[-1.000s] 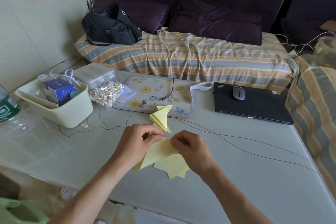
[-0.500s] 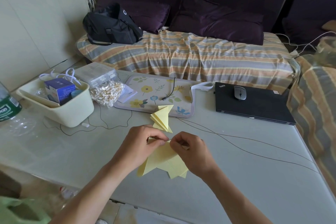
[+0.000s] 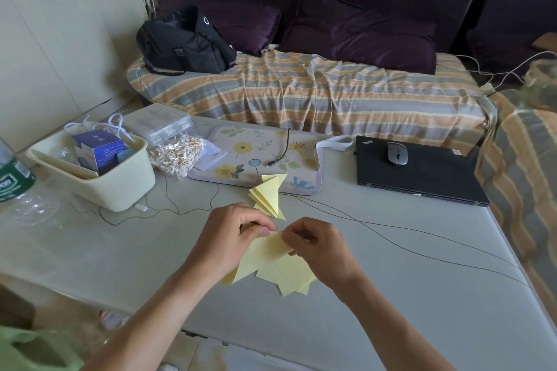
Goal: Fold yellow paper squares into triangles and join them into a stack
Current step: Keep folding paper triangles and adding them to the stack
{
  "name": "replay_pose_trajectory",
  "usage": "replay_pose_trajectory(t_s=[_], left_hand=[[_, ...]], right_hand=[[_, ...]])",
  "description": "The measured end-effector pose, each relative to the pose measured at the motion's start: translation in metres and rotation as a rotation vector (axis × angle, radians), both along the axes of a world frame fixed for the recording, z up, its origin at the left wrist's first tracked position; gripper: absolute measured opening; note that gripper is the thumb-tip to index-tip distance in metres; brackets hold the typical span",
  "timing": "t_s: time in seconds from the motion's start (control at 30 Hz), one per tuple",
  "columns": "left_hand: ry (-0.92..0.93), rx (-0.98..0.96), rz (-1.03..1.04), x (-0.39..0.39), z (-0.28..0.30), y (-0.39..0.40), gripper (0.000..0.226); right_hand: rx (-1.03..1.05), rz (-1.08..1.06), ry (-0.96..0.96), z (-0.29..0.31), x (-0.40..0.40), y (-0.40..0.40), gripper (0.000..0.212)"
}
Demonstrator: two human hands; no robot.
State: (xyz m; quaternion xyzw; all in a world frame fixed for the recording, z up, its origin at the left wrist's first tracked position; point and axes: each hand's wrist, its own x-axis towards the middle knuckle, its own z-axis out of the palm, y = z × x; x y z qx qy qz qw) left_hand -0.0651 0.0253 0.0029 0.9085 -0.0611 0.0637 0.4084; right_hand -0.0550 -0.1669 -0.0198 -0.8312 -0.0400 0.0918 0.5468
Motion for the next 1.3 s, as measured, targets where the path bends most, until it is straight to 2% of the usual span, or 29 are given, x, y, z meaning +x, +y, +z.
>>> replay_pose_trajectory(t_s=[0.27, 0.37, 0.63, 0.87, 0.97, 1.13, 1.3], left_hand=[[0.044, 0.179, -0.091, -0.0014, -0.0050, -0.0015, 0.009], [0.060, 0.161, -0.078, -0.0004, -0.0066, -0.0026, 0.002], [0.092, 0.131, -0.022, 0.0015, -0.0088, 0.0007, 0.011], [0.090, 0.113, 0.005, 0.0012, -0.0080, -0.0003, 0.009], [0.095, 0.086, 0.017, 0.0009, -0.0054, 0.0001, 0.009], [0.103, 0.001, 0.045, 0.0010, -0.0029, 0.0005, 0.010], [0.167, -0.115, 0.044, 0.0011, -0.0046, 0.0003, 0.011]], right_hand=[[-0.134, 0.045, -0.123, -0.0051, -0.0013, 0.0031, 0.011], [-0.143, 0.073, -0.160, -0.0049, -0.0032, 0.0053, 0.010], [-0.102, 0.034, -0.092, -0.0007, 0.0000, 0.0022, 0.010], [-0.040, 0.002, -0.028, 0.0004, -0.0012, 0.0011, 0.012], [0.060, -0.017, 0.037, 0.0013, -0.0002, 0.0003, 0.011], [0.185, 0.005, 0.138, -0.0004, 0.0003, -0.0013, 0.021], [0.294, -0.010, 0.133, 0.0027, 0.0013, -0.0001, 0.021]])
